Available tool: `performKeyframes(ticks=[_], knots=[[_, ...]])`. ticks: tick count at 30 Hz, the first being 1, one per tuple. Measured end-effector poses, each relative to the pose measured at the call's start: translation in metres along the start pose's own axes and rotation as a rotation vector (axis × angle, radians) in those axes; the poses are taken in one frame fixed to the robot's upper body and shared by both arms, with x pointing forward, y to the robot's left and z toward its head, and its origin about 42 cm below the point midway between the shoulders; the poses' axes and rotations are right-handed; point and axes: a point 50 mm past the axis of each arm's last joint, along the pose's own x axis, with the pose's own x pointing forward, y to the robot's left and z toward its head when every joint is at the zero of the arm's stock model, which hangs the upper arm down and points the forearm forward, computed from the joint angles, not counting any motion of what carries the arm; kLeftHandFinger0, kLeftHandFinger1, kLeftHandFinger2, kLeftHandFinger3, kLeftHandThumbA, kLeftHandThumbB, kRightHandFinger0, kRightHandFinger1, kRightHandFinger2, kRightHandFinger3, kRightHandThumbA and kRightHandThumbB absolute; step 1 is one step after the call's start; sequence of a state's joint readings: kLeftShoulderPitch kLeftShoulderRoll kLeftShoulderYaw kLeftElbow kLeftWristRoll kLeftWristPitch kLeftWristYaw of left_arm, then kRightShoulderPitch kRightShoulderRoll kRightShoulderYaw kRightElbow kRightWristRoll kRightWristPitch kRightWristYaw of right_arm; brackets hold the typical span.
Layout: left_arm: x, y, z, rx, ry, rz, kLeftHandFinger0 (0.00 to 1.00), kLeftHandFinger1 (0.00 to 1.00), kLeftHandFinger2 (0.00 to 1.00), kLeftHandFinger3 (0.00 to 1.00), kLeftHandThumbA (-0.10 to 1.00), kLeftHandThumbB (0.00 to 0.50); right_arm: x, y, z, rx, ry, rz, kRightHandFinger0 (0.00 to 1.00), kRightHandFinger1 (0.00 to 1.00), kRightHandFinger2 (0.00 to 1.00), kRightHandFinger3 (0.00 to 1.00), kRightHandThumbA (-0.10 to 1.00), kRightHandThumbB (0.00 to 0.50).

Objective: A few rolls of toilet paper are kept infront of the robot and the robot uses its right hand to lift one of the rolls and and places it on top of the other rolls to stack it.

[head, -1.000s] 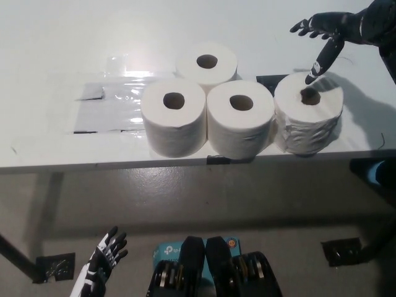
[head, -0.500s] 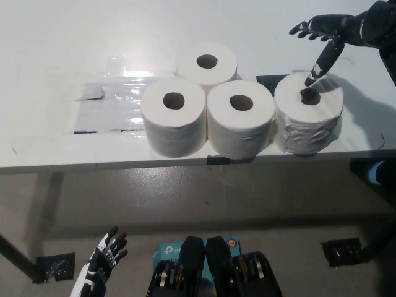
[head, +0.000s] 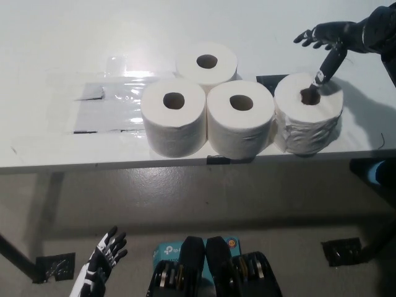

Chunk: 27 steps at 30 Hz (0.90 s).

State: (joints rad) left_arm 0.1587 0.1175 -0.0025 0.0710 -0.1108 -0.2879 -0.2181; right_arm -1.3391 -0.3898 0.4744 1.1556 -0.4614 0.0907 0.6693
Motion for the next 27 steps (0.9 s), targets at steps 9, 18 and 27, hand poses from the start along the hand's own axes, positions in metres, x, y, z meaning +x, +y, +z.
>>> performKeyframes(ticks=[9,18,27], knots=[[0.0001,0.0002,0.0003,0.000,-0.001,0.001,1.00,1.00,1.00,1.00,1.00,0.251,0.0008,0.0011,0.0010,-0.004,-0.005,0.003,1.00,1.00,1.00,1.00,1.00,0.251],[0.0005,0.0002,0.0017,0.001,-0.006,0.000,1.00,1.00,1.00,1.00,1.00,0.244,0.0015,0.0019,0.0027,0.006,-0.016,0.003,1.00,1.00,1.00,1.00,1.00,0.315],[0.0007,0.0006,0.0020,0.001,-0.008,0.002,1.00,1.00,1.00,1.00,1.00,0.244,0.0056,0.0076,0.0022,0.018,-0.017,0.022,1.00,1.00,1.00,1.00,1.00,0.262]])
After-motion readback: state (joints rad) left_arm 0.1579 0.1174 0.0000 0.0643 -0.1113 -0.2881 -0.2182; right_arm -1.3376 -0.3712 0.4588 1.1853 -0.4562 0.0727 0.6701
